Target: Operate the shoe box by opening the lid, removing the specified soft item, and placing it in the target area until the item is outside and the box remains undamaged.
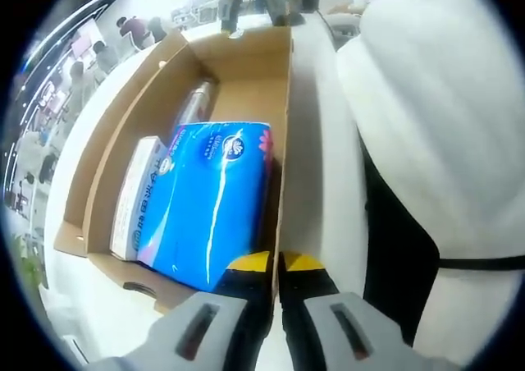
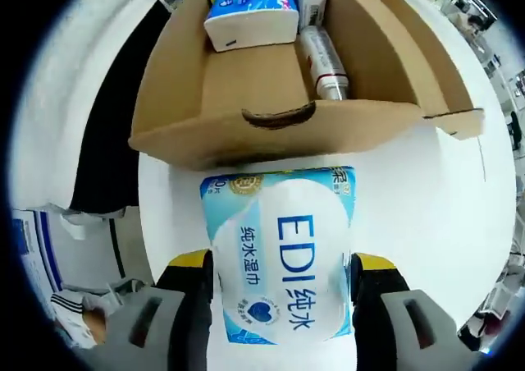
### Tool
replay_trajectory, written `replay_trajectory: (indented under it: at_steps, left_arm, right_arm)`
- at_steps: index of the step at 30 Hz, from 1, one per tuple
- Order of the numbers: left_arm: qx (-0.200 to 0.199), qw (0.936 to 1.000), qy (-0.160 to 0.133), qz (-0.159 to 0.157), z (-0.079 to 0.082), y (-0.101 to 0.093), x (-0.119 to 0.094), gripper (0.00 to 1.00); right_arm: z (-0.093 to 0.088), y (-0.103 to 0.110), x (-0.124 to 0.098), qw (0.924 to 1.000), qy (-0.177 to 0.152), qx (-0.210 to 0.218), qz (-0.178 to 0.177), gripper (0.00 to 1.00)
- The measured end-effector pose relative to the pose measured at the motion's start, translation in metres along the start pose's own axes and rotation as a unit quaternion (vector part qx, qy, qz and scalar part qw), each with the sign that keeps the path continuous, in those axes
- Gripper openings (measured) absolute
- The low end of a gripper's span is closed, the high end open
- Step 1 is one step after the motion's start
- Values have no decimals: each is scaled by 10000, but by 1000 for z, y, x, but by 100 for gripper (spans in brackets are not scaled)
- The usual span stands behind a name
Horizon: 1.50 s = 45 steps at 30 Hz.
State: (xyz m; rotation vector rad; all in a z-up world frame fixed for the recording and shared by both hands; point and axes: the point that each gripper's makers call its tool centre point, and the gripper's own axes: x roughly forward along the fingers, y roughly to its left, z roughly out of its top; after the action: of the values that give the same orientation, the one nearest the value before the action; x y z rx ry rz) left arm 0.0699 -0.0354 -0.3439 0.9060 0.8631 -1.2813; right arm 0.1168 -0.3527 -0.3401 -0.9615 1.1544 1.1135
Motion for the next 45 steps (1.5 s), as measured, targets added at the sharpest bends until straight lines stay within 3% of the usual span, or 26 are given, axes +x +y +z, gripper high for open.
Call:
replay_trajectory:
  at_steps: [3,4,7,9,11,15,16,17,19,21,23,25,26,27,28,33,36,37,38,39,40,42,45]
  left_arm:
    - [21,10000,-17,18,0,1,0,2]
    - [31,10000,-22,20,0,1,0,2]
    - [19,10000,-18,14,0,1,0,2]
    - [18,10000,-18,16,1,1,0,2]
    - [26,10000,-20,7,1,1,0,2]
    - [44,10000,-31,16,1,0,0,2]
    - [48,10000,-35,24,1,0,0,3]
    - [40,10000,-42,33,1,1,1,3]
    - [3,10000,-54,43,1,1,0,3]
    - [8,10000,-54,46,1,1,0,3]
    - [16,10000,-56,47,1,1,0,3]
    - [17,10000,-56,48,1,1,0,3]
    - [18,10000,-54,45,1,1,0,3]
    - [16,10000,-52,40,1,1,0,3]
    - [17,10000,-50,34,1,0,0,3]
    - [26,10000,-58,33,1,0,0,3]
    - [8,10000,-64,40,1,0,0,3]
    - [21,10000,-72,38,1,0,0,3]
    - [18,10000,-80,36,1,0,-1,3]
    - [13,10000,-87,34,1,0,-1,3]
    - [14,9999,-100,34,1,0,-1,3]
    - [20,9999,-115,39,2,0,-1,3]
    - [29,9999,-125,33,2,0,-1,3]
  right_arm:
    - [-1,0,-14,9993,-184,314,-127,73]
    - [-3,1,-21,9976,-228,613,-224,74]
    - [10,0,-34,9871,-894,1258,-432,74]
    - [6,-13,-42,9768,-1074,1613,-916,76]
    - [4,-15,-48,9625,-1290,2150,-1036,73]
    - [6,-19,-59,9245,-1914,3070,-1199,78]
    - [5,-20,-60,9211,-1950,3131,-1247,77]
    - [3,-22,-64,9064,-2103,3411,-1339,77]
    - [-2,-24,-66,8867,-2287,3766,-1405,77]
    - [-12,-30,-70,8554,-2515,4226,-1628,75]
    - [-15,-35,-81,8106,-2923,4761,-1758,74]
    - [-3,-31,-92,7846,-3229,4997,-1745,72]
    - [4,-28,-97,7630,-3435,5222,-1648,70]
    - [12,-27,-104,7483,-3683,5269,-1638,68]
    - [16,-25,-107,7439,-3779,5271,-1612,66]
    - [16,-20,-107,7432,-3593,5364,-1756,68]
    - [19,-21,-114,7262,-3760,5491,-1724,70]
    - [23,-22,-118,7133,-3907,5562,-1713,71]
    - [26,-23,-120,7050,-4005,5607,-1677,73]
    - [35,-26,-128,6791,-4394,5688,-1490,72]
    - [38,-27,-132,6641,-4572,5748,-1400,71]
    - [37,-29,-132,6537,-4594,5841,-1432,71]
    - [43,-28,-134,6557,-4619,5817,-1356,69]
